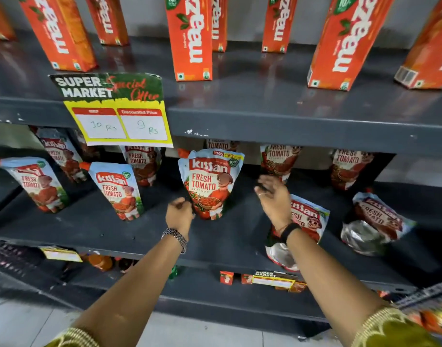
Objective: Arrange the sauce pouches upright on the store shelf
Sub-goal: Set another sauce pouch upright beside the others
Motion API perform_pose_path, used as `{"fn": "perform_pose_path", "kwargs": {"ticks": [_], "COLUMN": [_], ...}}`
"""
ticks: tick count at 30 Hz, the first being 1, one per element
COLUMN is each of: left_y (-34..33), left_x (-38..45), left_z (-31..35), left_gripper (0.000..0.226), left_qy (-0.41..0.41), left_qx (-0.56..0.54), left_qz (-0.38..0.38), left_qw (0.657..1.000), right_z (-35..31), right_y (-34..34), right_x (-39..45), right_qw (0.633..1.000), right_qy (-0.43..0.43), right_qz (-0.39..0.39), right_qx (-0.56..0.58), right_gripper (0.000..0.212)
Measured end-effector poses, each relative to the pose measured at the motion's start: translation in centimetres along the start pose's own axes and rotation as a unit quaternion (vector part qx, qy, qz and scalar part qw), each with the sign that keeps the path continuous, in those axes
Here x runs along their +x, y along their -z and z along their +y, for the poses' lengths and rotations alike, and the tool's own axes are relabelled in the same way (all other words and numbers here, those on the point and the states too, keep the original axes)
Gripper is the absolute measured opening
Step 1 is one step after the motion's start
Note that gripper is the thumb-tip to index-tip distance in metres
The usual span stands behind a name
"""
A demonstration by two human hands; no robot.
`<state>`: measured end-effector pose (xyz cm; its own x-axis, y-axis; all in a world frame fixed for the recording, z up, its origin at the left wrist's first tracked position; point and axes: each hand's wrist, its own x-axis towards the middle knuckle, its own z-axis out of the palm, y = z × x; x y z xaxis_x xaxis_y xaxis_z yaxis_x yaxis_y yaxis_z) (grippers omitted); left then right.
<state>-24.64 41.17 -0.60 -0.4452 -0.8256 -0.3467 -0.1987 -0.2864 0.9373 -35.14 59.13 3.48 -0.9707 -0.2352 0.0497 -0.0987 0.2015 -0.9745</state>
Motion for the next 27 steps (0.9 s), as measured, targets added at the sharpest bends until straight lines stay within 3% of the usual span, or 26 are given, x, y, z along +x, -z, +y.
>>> {"fn": "perform_pose_path", "kwargs": {"ticks": [4,8,11,14,19,23,27], "left_y": [-3.3,-8.4,-12.2,-14.1,-13.7,-13.2,-13.5], "left_x": [-3.6,-6.2,-7.9,-8.2,-8.7,-9.4,-8.8], "left_z": [-1.4,-1.8,-2.4,-3.0,-2.3,-0.4,1.2], "left_gripper": [0.014,0.031,0.025,0.032,0.024,0.015,0.02], "left_qy": [0.073,0.077,0.076,0.037,0.0,-0.067,-0.141], "left_qx": [0.05,0.136,0.181,0.247,0.197,0.135,0.086], "left_qz": [-0.148,-0.273,-0.319,-0.315,-0.307,-0.307,-0.254], "left_qw": [0.985,0.949,0.927,0.915,0.931,0.94,0.953], "right_z": [2.7,7.1,8.7,8.6,8.5,5.7,2.3], "right_y": [7.2,11.6,12.6,12.4,13.1,13.4,13.3], "right_x": [-0.8,-1.4,-2.5,-2.7,-1.8,-0.6,0.8], "right_qw": [0.981,0.949,0.962,0.965,0.985,0.994,0.994], "right_qy": [-0.076,-0.214,-0.222,-0.25,-0.164,-0.047,0.02], "right_qz": [0.114,0.091,0.068,0.075,0.047,0.067,0.075], "right_qx": [-0.135,-0.215,-0.146,-0.037,-0.039,-0.075,-0.077], "right_gripper": [0.045,0.069,0.035,0.005,0.016,0.004,0.014]}}
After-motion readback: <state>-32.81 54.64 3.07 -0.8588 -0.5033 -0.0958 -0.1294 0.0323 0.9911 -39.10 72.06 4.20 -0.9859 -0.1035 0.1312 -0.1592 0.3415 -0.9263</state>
